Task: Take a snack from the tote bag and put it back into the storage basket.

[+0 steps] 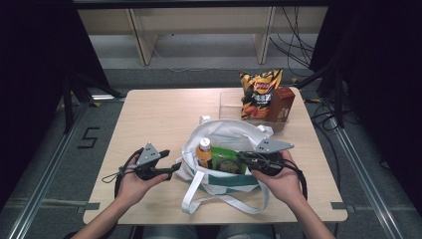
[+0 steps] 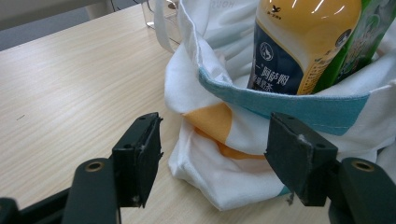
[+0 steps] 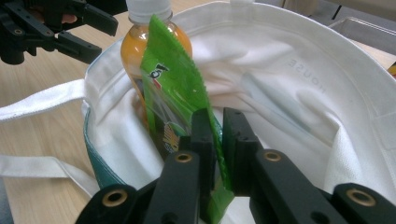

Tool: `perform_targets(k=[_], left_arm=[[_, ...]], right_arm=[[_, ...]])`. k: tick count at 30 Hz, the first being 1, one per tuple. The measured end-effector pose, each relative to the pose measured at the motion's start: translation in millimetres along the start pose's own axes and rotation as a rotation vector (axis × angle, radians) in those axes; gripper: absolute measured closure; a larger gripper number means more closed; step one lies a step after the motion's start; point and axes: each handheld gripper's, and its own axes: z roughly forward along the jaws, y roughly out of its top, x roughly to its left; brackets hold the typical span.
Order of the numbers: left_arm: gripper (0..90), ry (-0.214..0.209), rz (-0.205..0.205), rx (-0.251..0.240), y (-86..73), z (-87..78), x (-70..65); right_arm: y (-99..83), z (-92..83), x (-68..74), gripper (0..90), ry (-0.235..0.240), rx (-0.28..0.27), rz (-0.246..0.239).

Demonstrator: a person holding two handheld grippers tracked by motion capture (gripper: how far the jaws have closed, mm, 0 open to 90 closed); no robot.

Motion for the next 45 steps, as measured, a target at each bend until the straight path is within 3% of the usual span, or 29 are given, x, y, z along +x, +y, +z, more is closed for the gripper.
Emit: perform_targets(k=[4, 5, 8, 9, 11, 14, 19, 31, 34, 35, 45], left_arm=[[35.0, -0.004, 0.001, 0.0, 0.0, 0.2, 0.1], [35.0, -0.003, 0.0, -0.001, 0.0, 0.2, 0.0], [35.0, 0.0, 0.0, -0.001, 0.0, -0.1, -0.2], [35.1, 0.001, 0.002, -0.001, 0.1, -0.1, -0.1], [35.1, 0.0, 0.0, -0.001, -0.1, 0.0, -0.1], [35.1, 0.0, 0.001, -0.001, 0.0, -0.1, 0.0], [35.0, -0.004, 0.0, -0.002, -0.4, 0.5, 1.0], [35.0, -0.003, -0.002, -0.001, -0.5, 0.9, 0.6], [35.0, -0.004, -0.002, 0.0, -0.6, 0.8, 0.5], [35.0, -0.004, -0.002, -0.001, -0.6, 0.8, 0.4], [35.0, -0.003, -0.002, -0.001, -0.4, 1.1, 0.0]], right_arm=[[-0.8, -0.9, 2.6, 87.6, 0.002, 0.01, 0.011], [0.2, -0.9, 1.4, 89.1, 0.01, 0.002, -0.026], [1.1, -2.4, 4.2, 89.9, -0.006, 0.0, -0.029], [2.1, -2.5, 3.7, 90.0, -0.012, -0.013, -0.06], [2.6, -3.0, 4.0, 90.0, -0.016, -0.016, -0.075], [3.1, -4.6, 5.7, 90.0, -0.015, -0.011, -0.056], [9.0, -12.1, 5.8, 90.0, -0.038, -0.044, -0.09], [14.0, -17.9, 7.4, 90.0, -0.046, -0.068, -0.112], [14.3, -19.9, 8.4, 90.0, -0.048, -0.063, -0.094], [15.3, -20.7, 6.5, 90.0, -0.048, -0.071, -0.115], [17.0, -26.0, 4.4, 90.0, -0.061, -0.115, -0.094]])
